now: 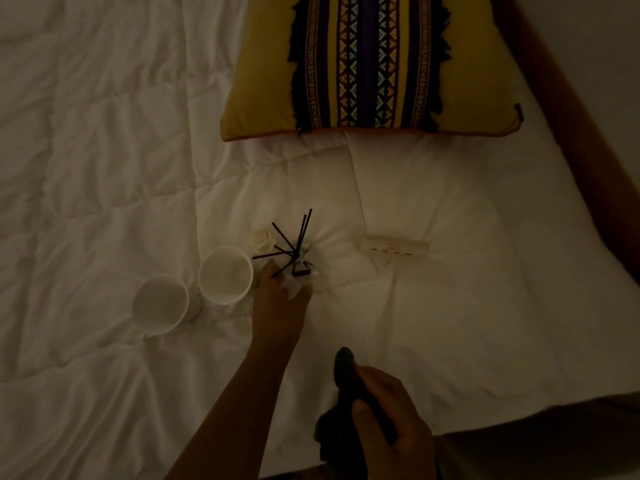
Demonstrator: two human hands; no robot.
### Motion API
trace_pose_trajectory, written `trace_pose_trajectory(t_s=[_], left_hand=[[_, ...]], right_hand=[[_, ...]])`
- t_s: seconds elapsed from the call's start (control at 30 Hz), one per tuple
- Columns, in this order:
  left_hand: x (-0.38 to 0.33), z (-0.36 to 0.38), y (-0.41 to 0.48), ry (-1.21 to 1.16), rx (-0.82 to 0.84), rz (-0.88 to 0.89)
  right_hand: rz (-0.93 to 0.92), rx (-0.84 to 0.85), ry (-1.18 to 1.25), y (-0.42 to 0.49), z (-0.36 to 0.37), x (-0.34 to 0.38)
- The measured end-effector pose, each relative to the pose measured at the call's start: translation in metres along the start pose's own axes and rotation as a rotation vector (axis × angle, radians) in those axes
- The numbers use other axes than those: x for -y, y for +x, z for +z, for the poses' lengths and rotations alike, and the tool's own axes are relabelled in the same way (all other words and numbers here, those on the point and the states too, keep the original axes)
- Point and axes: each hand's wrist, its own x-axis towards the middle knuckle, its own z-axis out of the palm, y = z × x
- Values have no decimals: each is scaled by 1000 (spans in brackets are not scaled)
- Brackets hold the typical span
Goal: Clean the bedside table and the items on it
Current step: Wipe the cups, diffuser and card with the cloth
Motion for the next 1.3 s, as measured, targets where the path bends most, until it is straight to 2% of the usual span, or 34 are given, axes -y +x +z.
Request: trace_pose_trajectory(t_s=[0.1,0.2,0.3,0.43,0.6,0.73,0.9,1.03,1.17,1.23,1.3], left_hand=[[8,-2,-20,112,-28,-124],[-1,10,-30,295,30,-64],[-19,36,-27,369,115,89],[-43,71,-13,305,160,272],[-53,92,9,305,187,235],[-49,91,13,305,136,252],[-45,85,-1,299,226,200],[-54,64,-25,20,318,52],[-63,32,-59,-208,446,-98],[-66,16,-76,-282,512,-91],[-71,0,-89,-305,514,-8]], right_hand=[[33,-30,55,1,-10,7],[71,-37,102,8,-25,16],[88,-10,90,16,-41,26],[102,-4,126,22,-58,30],[79,-30,117,29,-71,28],[82,-58,124,36,-76,28],[110,-71,156,47,-76,38],[-66,-108,-78,55,-67,55],[-422,-160,-471,57,-50,79],[-544,-180,-644,53,-36,83],[-608,-155,-772,44,-18,84]])
